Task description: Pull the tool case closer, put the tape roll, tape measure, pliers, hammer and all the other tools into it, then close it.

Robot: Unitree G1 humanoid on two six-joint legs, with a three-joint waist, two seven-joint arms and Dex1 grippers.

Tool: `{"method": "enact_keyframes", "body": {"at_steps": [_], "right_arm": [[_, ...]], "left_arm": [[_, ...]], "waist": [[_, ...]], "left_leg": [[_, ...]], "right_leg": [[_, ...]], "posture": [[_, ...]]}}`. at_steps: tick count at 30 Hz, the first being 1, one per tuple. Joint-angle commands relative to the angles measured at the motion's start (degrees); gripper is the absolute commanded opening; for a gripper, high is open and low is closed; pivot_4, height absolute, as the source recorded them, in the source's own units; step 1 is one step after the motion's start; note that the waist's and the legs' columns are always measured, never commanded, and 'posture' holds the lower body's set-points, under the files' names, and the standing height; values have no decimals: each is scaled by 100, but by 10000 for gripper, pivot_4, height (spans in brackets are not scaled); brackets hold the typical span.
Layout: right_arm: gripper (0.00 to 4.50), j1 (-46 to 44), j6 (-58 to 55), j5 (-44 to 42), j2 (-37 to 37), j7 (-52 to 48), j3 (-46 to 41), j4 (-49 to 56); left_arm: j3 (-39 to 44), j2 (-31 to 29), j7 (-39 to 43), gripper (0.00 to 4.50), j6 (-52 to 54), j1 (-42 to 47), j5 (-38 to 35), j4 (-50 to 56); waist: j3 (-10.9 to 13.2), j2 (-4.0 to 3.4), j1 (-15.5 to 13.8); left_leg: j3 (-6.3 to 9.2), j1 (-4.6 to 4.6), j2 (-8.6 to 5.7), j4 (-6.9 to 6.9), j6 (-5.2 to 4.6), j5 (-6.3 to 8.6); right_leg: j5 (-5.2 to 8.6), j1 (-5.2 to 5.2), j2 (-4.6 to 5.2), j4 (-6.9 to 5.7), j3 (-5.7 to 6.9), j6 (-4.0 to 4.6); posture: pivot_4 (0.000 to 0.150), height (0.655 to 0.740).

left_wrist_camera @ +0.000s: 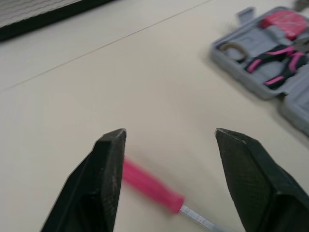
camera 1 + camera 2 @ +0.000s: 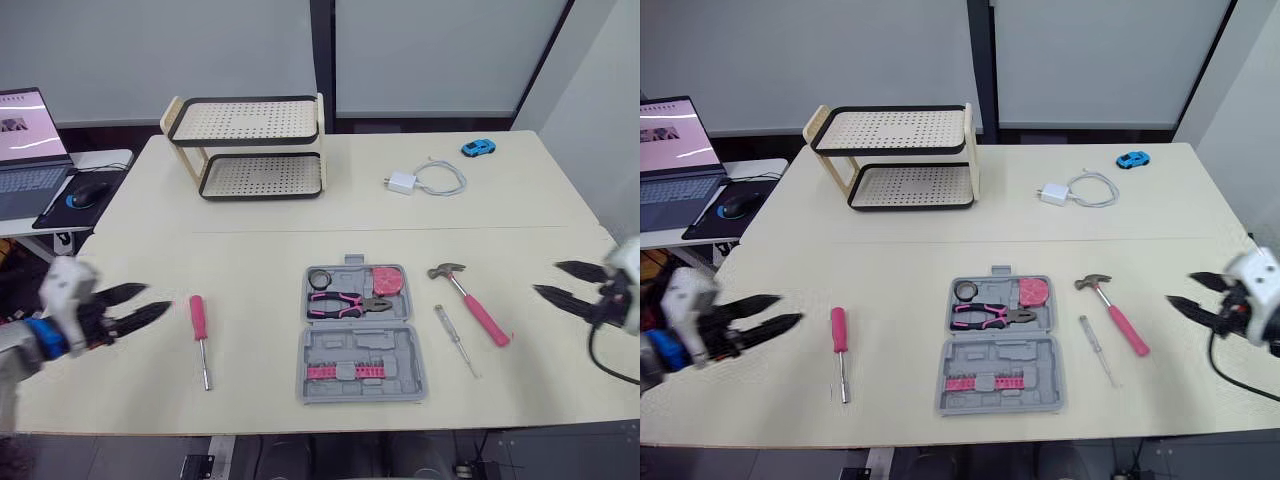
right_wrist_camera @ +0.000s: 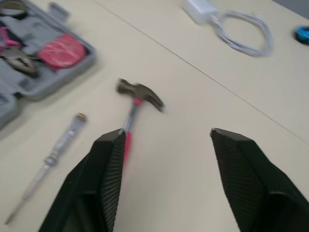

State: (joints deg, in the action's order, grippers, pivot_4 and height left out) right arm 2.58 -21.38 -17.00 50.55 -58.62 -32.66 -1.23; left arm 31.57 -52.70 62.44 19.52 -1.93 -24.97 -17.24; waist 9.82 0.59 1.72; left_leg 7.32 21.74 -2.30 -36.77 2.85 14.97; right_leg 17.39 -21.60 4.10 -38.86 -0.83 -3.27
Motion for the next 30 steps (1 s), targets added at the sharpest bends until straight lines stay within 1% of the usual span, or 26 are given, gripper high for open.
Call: {"method": "enact_keyframes", "body": {"at_steps": [1, 4, 7, 11, 15, 18, 20, 24, 26, 30], "right_arm": [[44519, -6, 443, -34, -98, 483, -552, -903], [44836, 11, 595, -58, -166, 803, -715, -1409], [44836, 13, 646, -119, -206, 1034, -761, -1614], [44836, 15, 748, -81, -183, 1156, -629, -1710], [44836, 100, 696, -84, -220, 1171, -456, -1489], [44836, 182, 642, -85, -259, 1288, -395, -1172], [44836, 287, 555, -95, -298, 1336, -333, -778], [44836, 650, -132, -423, -460, 1363, -141, 664], [44836, 865, -467, -590, -571, 1412, -40, 1299], [44836, 1311, -866, -722, -805, 1601, 101, 2226]], "left_arm": [[381, -19, -415, 45000, -628, 93, 173, -1120], [403, 18, -655, 45000, -847, 123, 231, -1670], [367, 68, -788, 45000, -1047, 51, 278, -1930], [367, 141, -856, 45000, -1215, 19, 220, -1882], [547, 243, -952, 45000, -1094, 139, -80, -1513], [485, 228, -949, 45000, -1001, 135, -187, -1046], [381, 217, -971, 45000, -756, 262, -328, -509], [-198, 258, -919, 45000, 95, 800, -784, 1017], [-662, 289, -848, 45000, 407, 960, -849, 1740], [-1499, 385, -636, 45000, 961, 1399, -1260, 2938]], "waist": [[0, 1, 4], [0, 1, 10], [0, 1, 10], [0, 1, 10], [-1, 2, 10], [0, 2, 9], [0, 2, 8], [-1, 3, -32], [-1, 4, -26], [0, 4, -15]], "left_leg": [[-3, -3, 0, 0, 0, 0], [-4, -5, 2, 3, 0, 0], [-6, -4, 6, 5, 0, 0], [-7, -4, 8, 5, 1, 0], [-6, -4, 10, 5, 1, 0], [-6, -3, 14, 5, 1, 0], [-6, -2, 14, 5, 1, 0], [11, 6, 15, -2, 2, -1], [13, 5, 12, -4, 2, -1], [12, 6, 10, -1, 1, 0]], "right_leg": [[0, 2, 0, 0, -1, 0], [0, 1, 0, -1, -4, 0], [0, -3, 1, -2, -9, 0], [0, -3, 2, -3, -10, 0], [0, -3, 3, -3, -9, 0], [0, -3, 7, -3, -11, 0], [-1, -3, 8, -3, -12, 0], [-1, 0, 8, -4, 0, -1], [-1, 6, 10, -3, -2, -1], [1, 4, 10, 2, -7, -4]], "posture": [[1500, 7400], [1500, 7400], [1500, 7400], [1500, 7400], [1500, 7400], [1500, 7400], [1500, 7400], [1500, 7400], [1500, 7400], [1500, 7400]]}}
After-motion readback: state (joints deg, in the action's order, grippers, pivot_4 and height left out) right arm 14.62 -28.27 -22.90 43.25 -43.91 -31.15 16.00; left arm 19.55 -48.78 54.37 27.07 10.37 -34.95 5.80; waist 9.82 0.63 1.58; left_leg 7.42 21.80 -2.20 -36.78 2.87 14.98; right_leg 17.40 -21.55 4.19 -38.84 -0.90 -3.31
